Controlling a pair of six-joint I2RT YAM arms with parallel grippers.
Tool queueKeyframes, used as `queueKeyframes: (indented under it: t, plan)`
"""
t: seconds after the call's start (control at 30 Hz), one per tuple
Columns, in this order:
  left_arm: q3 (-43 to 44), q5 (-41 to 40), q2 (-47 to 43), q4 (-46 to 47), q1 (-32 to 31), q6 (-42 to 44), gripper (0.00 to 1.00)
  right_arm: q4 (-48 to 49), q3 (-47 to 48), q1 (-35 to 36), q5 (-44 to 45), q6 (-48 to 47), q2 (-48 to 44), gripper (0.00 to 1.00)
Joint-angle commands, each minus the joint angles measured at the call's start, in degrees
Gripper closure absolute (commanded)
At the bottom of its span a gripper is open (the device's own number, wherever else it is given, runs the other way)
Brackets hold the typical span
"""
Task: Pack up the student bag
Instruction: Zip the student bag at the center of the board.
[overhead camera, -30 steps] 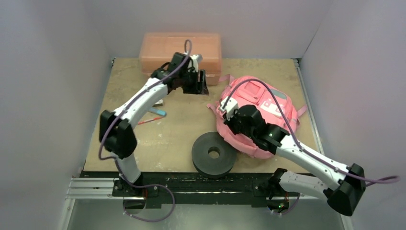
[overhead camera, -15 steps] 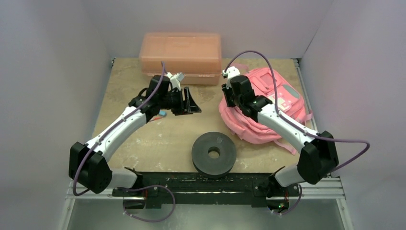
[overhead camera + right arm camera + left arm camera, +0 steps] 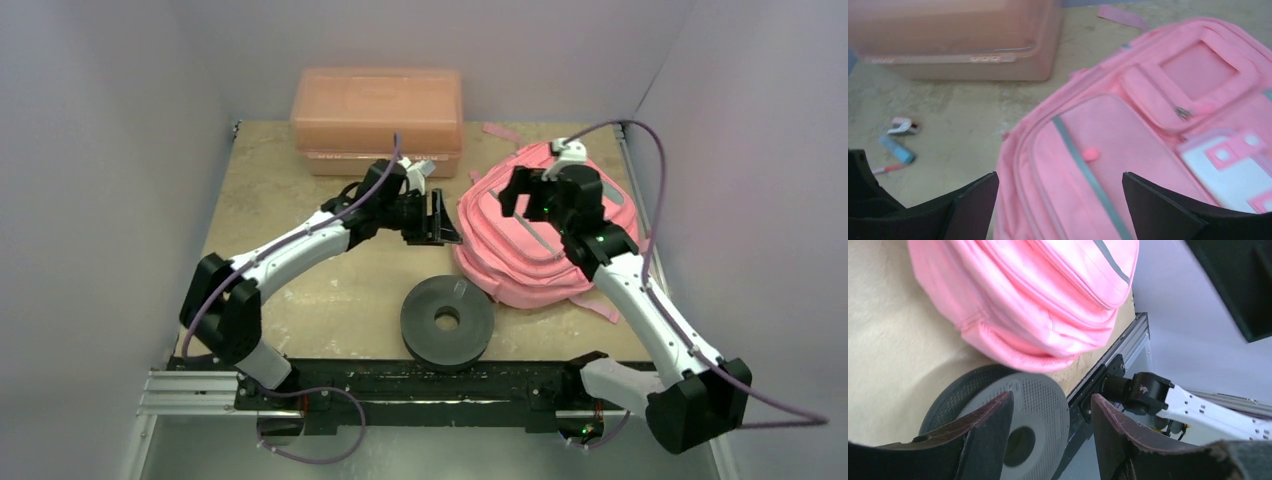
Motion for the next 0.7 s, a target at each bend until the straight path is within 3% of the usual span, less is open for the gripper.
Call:
queueKeyframes:
  t: [0.0, 0.2, 0.3, 0.4, 0.53, 0.6, 0.67]
  plan:
    - [6.75, -0.55, 9.36, 3.98, -1.94, -1.14, 0.43, 0.05, -8.46, -10.93, -1.64, 10.85, -6.77, 0.02]
    - [9.39, 2.0, 17.26, 8.17, -2.16, -2.94, 0.44, 4.16, -18.32, -22.05, -5.88, 14.45, -13.9, 0.01]
    - [12.79, 3.11, 21.54, 5.41, -2.14, -2.27, 0.44, 7.98, -22.4, -28.72, -14.72, 14.77, -13.66, 0.01]
    - [15.6, 8.04, 25.6, 6.16, -1.96, -3.4, 0.43, 13.7, -24.08, -29.53, -24.35, 12.81, -10.45, 0.02]
    - [16.03, 10.05, 27.33, 8.93, -1.73, -4.52, 0.45, 10.06, -20.92, -29.11, -30.03, 9.45, -3.77, 0.1]
    - [16.13, 10.05, 27.46, 9.04, -1.26, -4.24, 0.57, 8.28, -19.57, -27.3, -30.77, 7.09, -1.37, 0.14]
    - [15.44, 9.9, 26.92, 8.9, -0.09, -4.0, 0.76, 6.96, -17.5, -24.1, -29.25, 5.69, 0.78, 0.17]
